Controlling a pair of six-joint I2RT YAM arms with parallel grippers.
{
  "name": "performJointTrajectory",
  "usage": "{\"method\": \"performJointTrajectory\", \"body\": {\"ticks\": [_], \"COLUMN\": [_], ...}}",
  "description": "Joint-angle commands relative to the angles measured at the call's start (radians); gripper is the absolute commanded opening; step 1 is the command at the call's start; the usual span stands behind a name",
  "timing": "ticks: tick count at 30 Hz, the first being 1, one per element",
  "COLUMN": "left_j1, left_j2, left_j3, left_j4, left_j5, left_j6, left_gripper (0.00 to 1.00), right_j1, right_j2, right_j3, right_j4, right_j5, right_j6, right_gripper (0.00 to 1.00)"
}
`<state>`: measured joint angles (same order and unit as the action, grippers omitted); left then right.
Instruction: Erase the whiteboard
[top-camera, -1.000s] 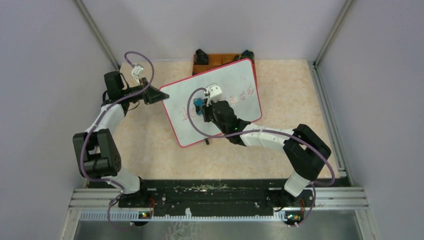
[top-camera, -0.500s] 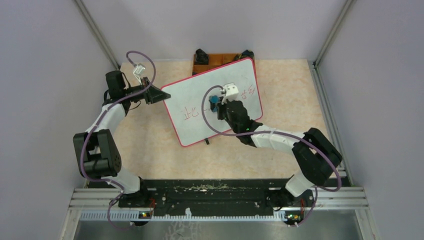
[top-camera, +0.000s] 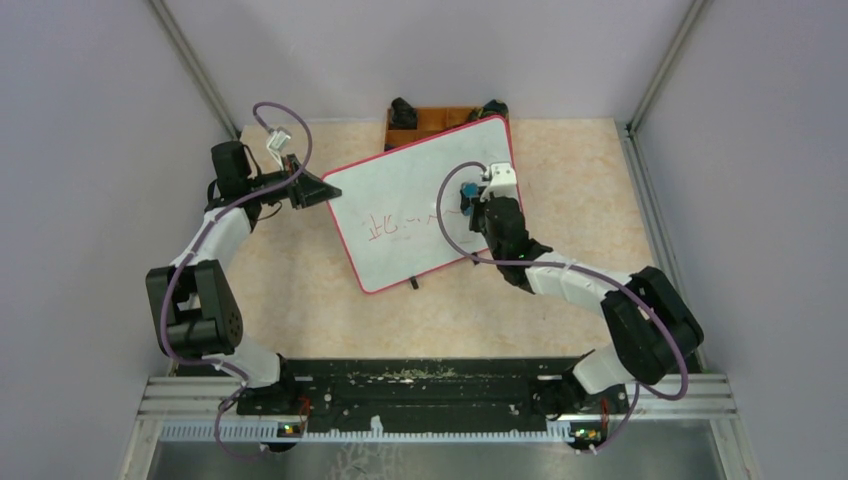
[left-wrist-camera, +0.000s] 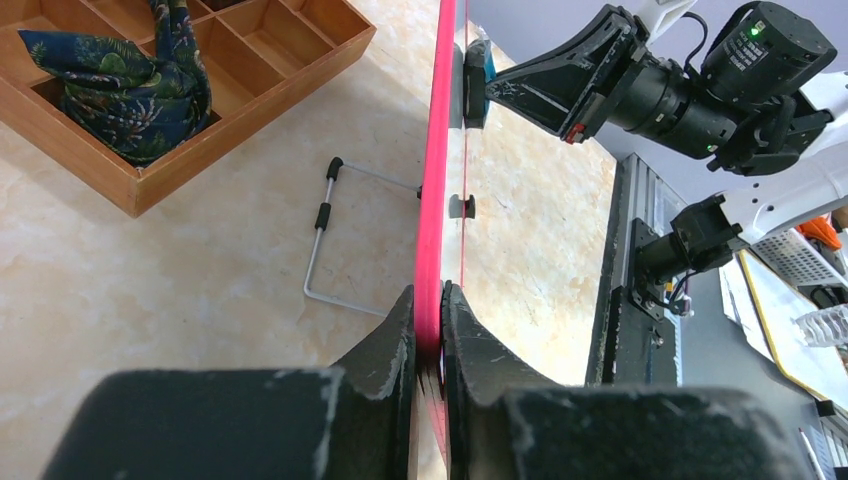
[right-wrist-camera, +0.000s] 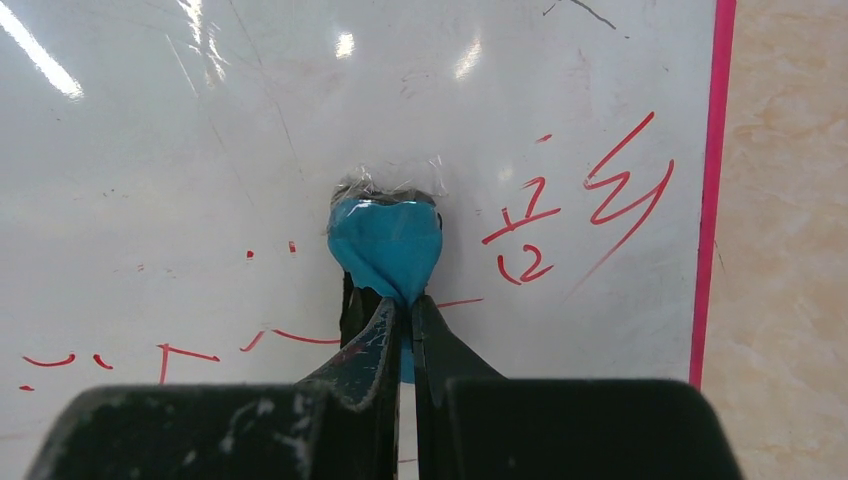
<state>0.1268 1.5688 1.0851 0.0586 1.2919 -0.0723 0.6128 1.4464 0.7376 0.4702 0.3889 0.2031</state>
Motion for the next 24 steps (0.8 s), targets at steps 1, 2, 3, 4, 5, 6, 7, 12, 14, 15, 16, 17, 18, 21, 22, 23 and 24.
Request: {"method": "performJointTrajectory", "body": {"ticks": [1, 2, 3, 4, 5, 6, 7, 12, 14, 15, 16, 17, 18, 21, 22, 23, 24], "left_j1": [-0.006, -0.006, -0.007, -0.006, -0.007, -0.007, -0.006, -0.005, -0.006, -0.007, -0.006, -0.006, -0.006, -0.007, -0.007, -0.007, -0.006], "left_j2": [-0.007, -0.006, -0.005, -0.004, -0.003, -0.001, -0.001, -0.002, -0.003, -0.004, -0.005, -0.005, -0.005, -0.003, -0.002, 0.001, 0.004], "left_j3": [0.004, 0.004, 0.004, 0.005, 0.005, 0.005, 0.006, 0.005, 0.006, 0.004, 0.003, 0.002, 0.001, 0.001, 0.001, 0.001, 0.002], "left_j4": [-0.034, -0.034, -0.035, -0.035, -0.036, -0.036, -0.037, -0.038, -0.039, -0.039, -0.04, -0.041, -0.041, -0.048, -0.048, -0.048, -0.048], "left_j5": [-0.032, -0.032, -0.031, -0.031, -0.03, -0.029, -0.028, -0.025, -0.026, -0.025, -0.024, -0.024, -0.024, -0.023, -0.023, -0.022, -0.021], "left_j6": [0.091, 0.091, 0.089, 0.09, 0.09, 0.089, 0.091, 0.091, 0.091, 0.092, 0.093, 0.095, 0.096, 0.102, 0.102, 0.102, 0.101], "left_gripper": [0.0, 0.0, 0.0, 0.0, 0.0, 0.0, 0.0, 0.0, 0.0, 0.0, 0.0, 0.0, 0.0, 0.0, 0.0, 0.0, 0.0], "right_j1": [0.036, 0.057, 0.082, 0.103, 0.123, 0.143, 0.165, 0.256, 0.281, 0.291, 0.297, 0.299, 0.299, 0.299, 0.299, 0.298, 0.298], "right_j2": [-0.017, -0.012, -0.006, 0.0, 0.007, 0.017, 0.027, 0.091, 0.115, 0.127, 0.137, 0.146, 0.153, 0.16, 0.161, 0.162, 0.164], "right_j3": [-0.016, -0.011, -0.003, 0.004, 0.012, 0.019, 0.029, 0.095, 0.12, 0.131, 0.141, 0.149, 0.155, 0.166, 0.171, 0.179, 0.187], "right_j4": [0.044, 0.045, 0.043, 0.043, 0.043, 0.046, 0.047, 0.046, 0.046, 0.048, 0.048, 0.047, 0.047, 0.05, 0.049, 0.046, 0.039], "right_j5": [-0.01, -0.004, -0.001, -0.001, -0.001, 0.0, 0.001, 0.023, 0.023, 0.024, 0.024, 0.023, 0.028, 0.032, 0.022, 0.007, -0.009], "right_j6": [0.006, 0.006, 0.007, 0.009, 0.011, 0.013, 0.014, 0.007, 0.005, 0.003, 0.001, 0.001, 0.0, -0.017, -0.023, -0.025, -0.026], "right_gripper": [0.0, 0.0, 0.0, 0.0, 0.0, 0.0, 0.0, 0.0, 0.0, 0.0, 0.0, 0.0, 0.0, 0.0, 0.0, 0.0, 0.0]}}
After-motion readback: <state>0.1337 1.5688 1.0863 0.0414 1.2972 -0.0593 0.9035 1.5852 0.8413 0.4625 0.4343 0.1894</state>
